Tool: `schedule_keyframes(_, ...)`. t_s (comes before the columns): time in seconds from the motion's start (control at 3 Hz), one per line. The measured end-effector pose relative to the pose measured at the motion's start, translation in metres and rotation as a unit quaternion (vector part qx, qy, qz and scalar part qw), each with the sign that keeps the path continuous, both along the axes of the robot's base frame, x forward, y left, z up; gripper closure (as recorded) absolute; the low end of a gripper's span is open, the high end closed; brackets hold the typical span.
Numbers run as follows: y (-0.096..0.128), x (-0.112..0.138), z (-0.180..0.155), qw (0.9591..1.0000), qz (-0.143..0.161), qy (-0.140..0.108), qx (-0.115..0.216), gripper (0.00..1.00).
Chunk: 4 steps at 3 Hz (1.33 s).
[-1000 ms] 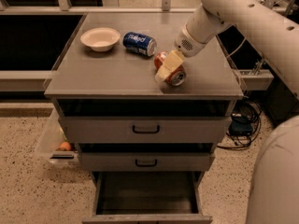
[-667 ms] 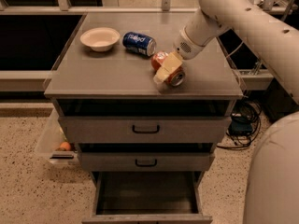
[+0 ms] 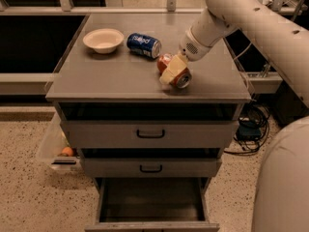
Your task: Place coke can into bottom drawer
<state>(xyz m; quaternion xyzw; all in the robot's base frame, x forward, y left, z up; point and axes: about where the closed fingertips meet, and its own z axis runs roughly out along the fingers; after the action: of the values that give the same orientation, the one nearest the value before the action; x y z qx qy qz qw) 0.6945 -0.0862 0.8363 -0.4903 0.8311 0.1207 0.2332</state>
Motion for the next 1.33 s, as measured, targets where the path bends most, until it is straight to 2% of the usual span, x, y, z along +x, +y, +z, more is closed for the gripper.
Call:
schedule_keyframes(0.67, 0.0, 0.0, -0.0001, 1.0, 0.0, 0.0, 0.0, 0.88)
schedule_keyframes(1.0, 0.0001, 0.0, -0.0001, 1.0, 0.0, 0.0, 0.0, 1.0)
schedule_keyframes(1.33, 0.0001, 0.0, 0.0087, 1.0, 0.0, 0.0, 0.0, 1.0)
